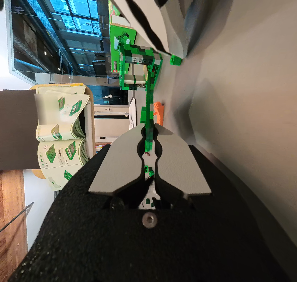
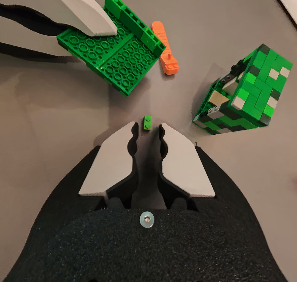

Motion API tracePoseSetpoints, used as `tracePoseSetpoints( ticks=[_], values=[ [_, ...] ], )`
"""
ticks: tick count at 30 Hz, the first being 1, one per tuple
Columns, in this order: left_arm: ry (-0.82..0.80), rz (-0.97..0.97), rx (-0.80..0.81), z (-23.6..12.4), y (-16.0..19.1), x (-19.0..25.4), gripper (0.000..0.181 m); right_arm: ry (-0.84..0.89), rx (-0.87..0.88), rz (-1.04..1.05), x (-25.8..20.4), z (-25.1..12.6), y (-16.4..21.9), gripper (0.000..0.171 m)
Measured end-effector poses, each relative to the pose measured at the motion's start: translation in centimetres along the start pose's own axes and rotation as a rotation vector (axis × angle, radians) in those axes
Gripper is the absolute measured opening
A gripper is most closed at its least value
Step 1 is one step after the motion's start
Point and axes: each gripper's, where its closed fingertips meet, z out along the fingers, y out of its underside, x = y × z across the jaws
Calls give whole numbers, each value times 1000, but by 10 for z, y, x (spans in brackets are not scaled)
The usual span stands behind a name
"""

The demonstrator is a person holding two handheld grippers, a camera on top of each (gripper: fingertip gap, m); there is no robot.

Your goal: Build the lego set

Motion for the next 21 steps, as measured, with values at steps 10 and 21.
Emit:
tracePoseSetpoints(
  ticks=[10,21],
  values=[
    [80,-61,-19,4,5,11,6,-39,66,-35,-7,-5,-3,8],
    [80,-79,12,4,0,12,6,-129,48,-214,-22,-16,-17,8]
  ],
)
